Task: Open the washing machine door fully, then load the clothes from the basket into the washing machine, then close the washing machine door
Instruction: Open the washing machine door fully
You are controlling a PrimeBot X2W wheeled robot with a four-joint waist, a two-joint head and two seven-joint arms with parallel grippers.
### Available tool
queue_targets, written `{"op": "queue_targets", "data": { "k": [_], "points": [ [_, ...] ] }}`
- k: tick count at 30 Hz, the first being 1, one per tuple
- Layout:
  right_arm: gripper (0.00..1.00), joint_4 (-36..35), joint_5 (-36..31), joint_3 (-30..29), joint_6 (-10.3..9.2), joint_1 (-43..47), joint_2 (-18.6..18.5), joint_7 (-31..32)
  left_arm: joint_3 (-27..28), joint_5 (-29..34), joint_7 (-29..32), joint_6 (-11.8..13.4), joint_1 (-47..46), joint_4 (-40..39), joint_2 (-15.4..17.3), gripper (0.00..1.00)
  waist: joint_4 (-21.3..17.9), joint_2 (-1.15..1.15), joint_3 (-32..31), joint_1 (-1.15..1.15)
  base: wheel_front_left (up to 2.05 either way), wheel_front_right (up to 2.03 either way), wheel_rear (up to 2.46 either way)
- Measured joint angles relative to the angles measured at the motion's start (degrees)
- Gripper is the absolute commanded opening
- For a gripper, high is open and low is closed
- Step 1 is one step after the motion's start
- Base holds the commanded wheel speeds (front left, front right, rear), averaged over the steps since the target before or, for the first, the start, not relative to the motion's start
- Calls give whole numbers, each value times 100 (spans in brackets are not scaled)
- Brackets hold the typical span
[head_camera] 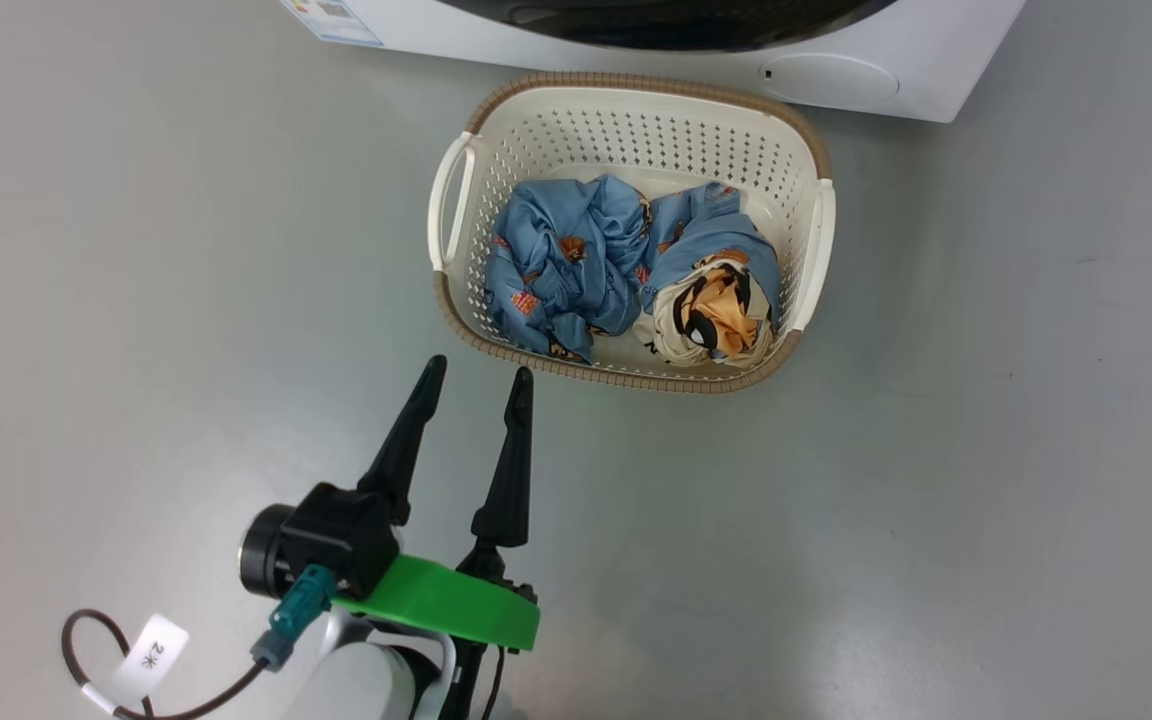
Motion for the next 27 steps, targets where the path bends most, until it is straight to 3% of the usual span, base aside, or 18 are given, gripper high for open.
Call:
{"op": "queue_targets", "data": {
  "k": [27],
  "points": [
    [0, 276, -177, -213, 0, 52, 51, 474, 11, -33, 0, 1, -15, 3, -9, 100, -72, 0, -171, 0, 0, 0, 0]
  ]
}}
